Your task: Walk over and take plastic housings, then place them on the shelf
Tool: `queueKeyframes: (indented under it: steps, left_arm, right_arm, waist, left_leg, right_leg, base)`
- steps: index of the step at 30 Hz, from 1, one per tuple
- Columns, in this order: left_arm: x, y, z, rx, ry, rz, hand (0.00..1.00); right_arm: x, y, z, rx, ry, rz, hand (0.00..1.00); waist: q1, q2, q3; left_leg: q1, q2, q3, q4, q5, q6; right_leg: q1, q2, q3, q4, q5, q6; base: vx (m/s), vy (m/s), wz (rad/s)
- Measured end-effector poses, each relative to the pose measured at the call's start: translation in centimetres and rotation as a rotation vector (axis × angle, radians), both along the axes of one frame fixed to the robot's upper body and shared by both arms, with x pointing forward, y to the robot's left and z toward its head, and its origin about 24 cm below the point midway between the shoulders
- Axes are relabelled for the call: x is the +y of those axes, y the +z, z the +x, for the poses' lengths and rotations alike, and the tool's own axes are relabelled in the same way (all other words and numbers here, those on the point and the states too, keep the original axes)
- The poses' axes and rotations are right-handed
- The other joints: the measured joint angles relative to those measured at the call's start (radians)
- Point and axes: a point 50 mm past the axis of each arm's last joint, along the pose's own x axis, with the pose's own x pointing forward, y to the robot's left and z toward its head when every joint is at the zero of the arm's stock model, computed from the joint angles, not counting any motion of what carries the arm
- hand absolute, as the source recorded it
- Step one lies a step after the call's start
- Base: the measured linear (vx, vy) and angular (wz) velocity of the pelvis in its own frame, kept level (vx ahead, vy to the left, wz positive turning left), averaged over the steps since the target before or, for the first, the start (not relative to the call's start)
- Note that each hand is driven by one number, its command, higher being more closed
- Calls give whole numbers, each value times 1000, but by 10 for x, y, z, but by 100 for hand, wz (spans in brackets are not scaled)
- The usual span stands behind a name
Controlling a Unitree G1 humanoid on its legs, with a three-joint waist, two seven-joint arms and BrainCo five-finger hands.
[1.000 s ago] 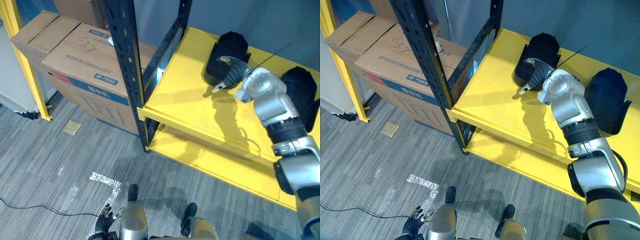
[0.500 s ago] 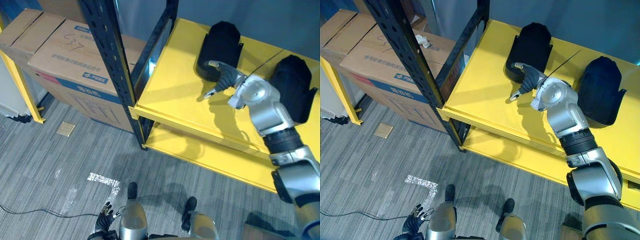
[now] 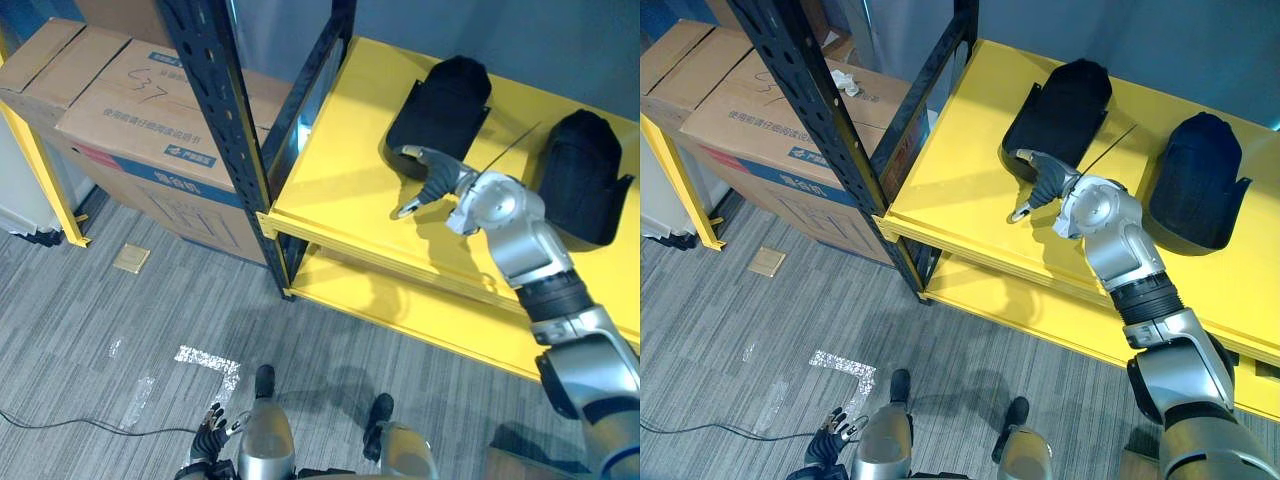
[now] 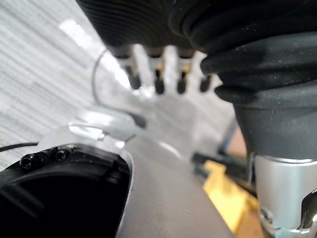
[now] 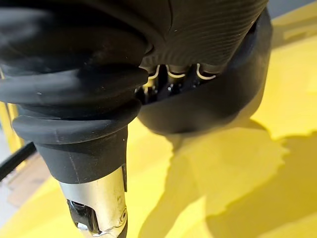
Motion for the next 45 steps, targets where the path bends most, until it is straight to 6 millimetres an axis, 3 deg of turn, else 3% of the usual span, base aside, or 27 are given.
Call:
queueKeyframes:
  steps: [11, 17, 19, 21, 23, 26, 31, 35, 37, 40, 45]
  left_arm:
    - [2, 0, 1, 9, -10, -4, 0]
    - [3, 1, 0, 14, -17, 5, 0]
    - [3, 1, 0, 11, -15, 7, 0]
    - [3, 0, -1, 9, -14, 8, 0]
    - [3, -1, -2, 4, -11, 12, 0]
    - [2, -5, -8, 21, -5, 13, 0]
    - [1, -8, -13, 19, 4, 18, 0]
    - [0, -9, -18, 29, 9, 16, 0]
    - [-2, -10, -21, 36, 17, 7, 0]
    - [-6, -11, -20, 30, 30, -11, 0]
    - [-13, -13, -21, 39, 64, -57, 0]
  right_arm:
    - [1, -6, -3, 0, 20, -11, 0]
    - [-3, -21, -8, -12, -3, 4, 0]
    - [-5, -22, -8, -123, -43, 53, 0]
    - [-7, -7, -10, -276, -82, 155, 0]
    - [-8, 36, -27, -627, -118, 400, 0]
    - [0, 68, -56, -965, -92, 625, 0]
    - [9, 63, -57, -1036, -139, 773, 0]
    - [-8, 48, -36, -912, -285, 809, 0]
    - [-28, 39, -16, -798, -435, 860, 0]
    - [-55, 31, -1, -697, -563, 862, 0]
    - [-90, 40, 13, -673, -738, 806, 0]
  waist:
    - [-1, -10, -7]
    - [2, -27, -33]
    - [1, -29, -35]
    - [0, -29, -35]
    - [-3, -26, -37]
    - [-5, -18, -54]
    - [-4, -4, -69]
    - [-2, 1, -72]
    - [5, 8, -74]
    - [4, 26, -70]
    - [22, 66, -55]
  left_leg:
    - [0, 0, 1, 0, 0, 0]
    - [-1, 0, 1, -1, 0, 0]
    - [-1, 0, 1, -1, 0, 0]
    - [1, 0, 2, -1, 0, 0]
    - [1, 2, 4, -1, 0, 0]
    - [12, 1, 5, -1, 0, -1]
    - [20, 0, -1, 1, -3, -1]
    - [19, -4, -27, -2, -2, -1]
    - [14, -9, -37, -5, 2, 0]
    - [-3, -21, -62, -7, 10, 4]
    - [-20, -34, -85, -7, 23, 7]
  right_leg:
    - [1, 1, 1, -3, 0, 0]
    - [3, 1, 1, -7, 1, 0]
    - [3, 2, 1, -8, 2, 1]
    - [3, 2, 2, -10, 3, 2]
    - [4, 4, 5, -15, 6, 1]
    - [19, 4, 5, -25, 8, 2]
    - [36, 4, -2, -32, 9, 4]
    - [55, 3, -31, -36, 9, 4]
    - [55, 0, -37, -37, 9, 5]
    - [56, -9, -60, -37, 9, 7]
    - [53, -22, -84, -32, 13, 12]
  base:
    - [0, 0, 0]
    - [0, 0, 0]
    - [0, 0, 0]
    - [0, 0, 0]
    - [0, 0, 0]
    - [9, 0, -1]
    - [-15, 2, 4]
    - [-34, -3, 17]
    - [-34, 3, 11]
    - [-25, 13, 24]
    - [-1, 6, 16]
